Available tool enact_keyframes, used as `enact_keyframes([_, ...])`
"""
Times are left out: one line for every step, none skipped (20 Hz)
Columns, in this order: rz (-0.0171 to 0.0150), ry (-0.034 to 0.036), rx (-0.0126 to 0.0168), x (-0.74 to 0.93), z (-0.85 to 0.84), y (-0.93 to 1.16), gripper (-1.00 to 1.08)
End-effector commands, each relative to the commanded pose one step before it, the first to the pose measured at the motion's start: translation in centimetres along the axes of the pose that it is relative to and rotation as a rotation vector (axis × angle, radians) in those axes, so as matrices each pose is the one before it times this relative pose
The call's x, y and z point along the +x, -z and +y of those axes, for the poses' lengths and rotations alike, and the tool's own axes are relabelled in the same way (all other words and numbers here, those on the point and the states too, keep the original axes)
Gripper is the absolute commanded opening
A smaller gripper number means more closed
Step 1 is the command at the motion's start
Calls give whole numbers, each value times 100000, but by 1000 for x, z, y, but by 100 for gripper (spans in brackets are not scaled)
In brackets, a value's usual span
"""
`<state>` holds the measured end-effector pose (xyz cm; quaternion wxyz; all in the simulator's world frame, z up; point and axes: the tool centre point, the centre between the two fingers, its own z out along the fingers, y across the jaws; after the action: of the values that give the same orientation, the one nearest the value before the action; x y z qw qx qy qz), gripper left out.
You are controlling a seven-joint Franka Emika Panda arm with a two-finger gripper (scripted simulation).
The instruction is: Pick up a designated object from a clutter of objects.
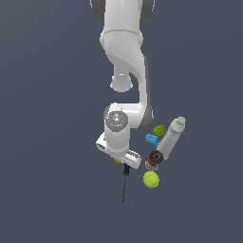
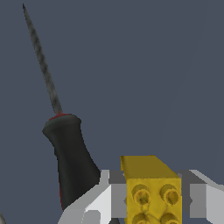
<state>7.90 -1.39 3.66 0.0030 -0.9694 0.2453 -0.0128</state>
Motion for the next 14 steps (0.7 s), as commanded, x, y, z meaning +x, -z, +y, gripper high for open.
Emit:
enact_keyframes([-2346,121,-1211,-907,346,-1431,-100])
enact_keyframes([2637,-334,1279,1030,-255,1558,-100])
enact_keyframes([0,0,0,-7,3,23,-100])
enact_keyframes([0,0,0,-21,10,69,-100])
enact_keyframes([0,0,0,-35,17,115,-100])
enact_keyframes([0,0,0,-49,24,161,-100])
enact_keyframes([-46,3,-16,-63,28,178,-100])
enact_keyframes([0,0,0,-77,37,254,-100])
enact_keyframes([-46,3,-17,-91,42,271,-100])
enact_keyframes([0,0,0,-105,51,348,-100])
enact_keyframes([-46,3,-17,-119,55,366,-100])
enact_keyframes([0,0,0,-134,65,444,-100])
enact_keyframes([-65,5,-24,-147,68,449,-100])
enact_keyframes([-46,3,-17,-162,76,511,-100])
